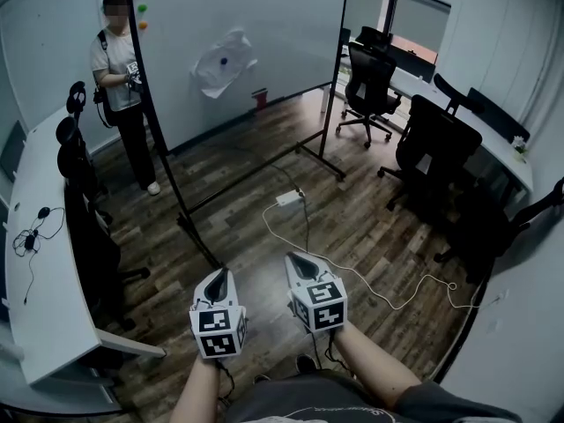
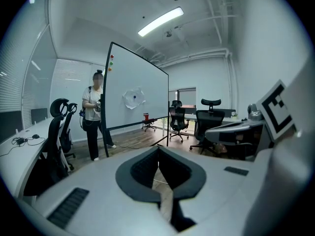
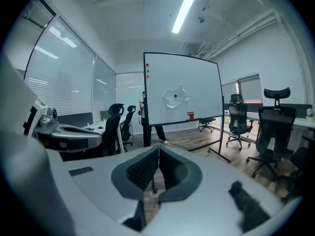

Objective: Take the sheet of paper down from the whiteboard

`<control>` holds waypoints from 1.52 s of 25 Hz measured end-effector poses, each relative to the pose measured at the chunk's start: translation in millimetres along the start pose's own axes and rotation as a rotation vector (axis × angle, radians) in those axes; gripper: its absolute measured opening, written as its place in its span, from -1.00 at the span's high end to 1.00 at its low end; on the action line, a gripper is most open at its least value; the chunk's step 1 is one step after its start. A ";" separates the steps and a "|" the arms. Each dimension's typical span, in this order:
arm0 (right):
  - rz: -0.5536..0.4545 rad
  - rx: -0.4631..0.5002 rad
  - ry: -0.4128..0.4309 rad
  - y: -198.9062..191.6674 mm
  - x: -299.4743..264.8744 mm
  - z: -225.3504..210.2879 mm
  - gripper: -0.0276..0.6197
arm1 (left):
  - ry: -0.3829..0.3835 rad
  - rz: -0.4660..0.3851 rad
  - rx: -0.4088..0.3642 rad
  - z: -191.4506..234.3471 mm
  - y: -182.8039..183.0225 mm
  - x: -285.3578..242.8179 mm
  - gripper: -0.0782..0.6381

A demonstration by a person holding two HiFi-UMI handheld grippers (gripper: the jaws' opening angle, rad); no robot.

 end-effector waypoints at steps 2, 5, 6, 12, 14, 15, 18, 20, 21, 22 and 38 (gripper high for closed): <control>0.008 0.010 -0.005 -3.2 -2.6 7.4 0.84 | -0.015 0.007 -0.005 6.1 -4.4 0.3 0.74; 0.008 0.022 -0.031 -8.1 -8.0 9.9 0.84 | -0.036 0.007 -0.014 12.6 -7.8 -3.5 0.74; 0.010 0.021 -0.040 -9.4 -10.0 8.4 0.84 | -0.037 0.009 -0.015 14.1 -8.0 -5.5 0.74; 0.008 -0.007 -0.026 -6.2 -32.1 -10.3 0.84 | -0.026 0.012 -0.018 20.2 0.6 -26.3 0.74; -0.009 -0.016 -0.028 -0.6 -43.1 -23.6 0.84 | -0.008 0.010 -0.020 20.7 6.8 -41.1 0.74; -0.015 -0.018 -0.028 2.2 -49.4 -31.7 0.84 | 0.001 0.010 -0.018 20.3 10.4 -49.7 0.74; -0.006 -0.027 0.002 5.6 -73.5 -56.9 0.84 | 0.029 0.015 -0.016 17.1 23.0 -79.1 0.74; -0.005 -0.031 0.022 12.7 -90.1 -75.2 0.84 | 0.041 0.013 -0.015 12.8 33.2 -100.5 0.74; -0.008 -0.029 0.027 17.0 -98.1 -85.6 0.84 | 0.045 0.011 -0.015 10.0 38.3 -111.3 0.74; -0.010 -0.025 0.032 21.6 -106.0 -96.1 0.84 | 0.052 0.010 -0.012 7.4 43.3 -122.2 0.74; -0.014 0.012 0.153 60.8 -187.5 -202.4 0.84 | 0.197 0.013 0.055 -11.3 89.4 -238.5 0.74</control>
Point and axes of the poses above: the fingertips, and each gripper's own axes: x backward along the fingers, z to its left, y out of its top, the point moved 6 cm from there along x, backward along the fingers, and after that the axes turned 2 degrees about z, right-handed, at the moved point
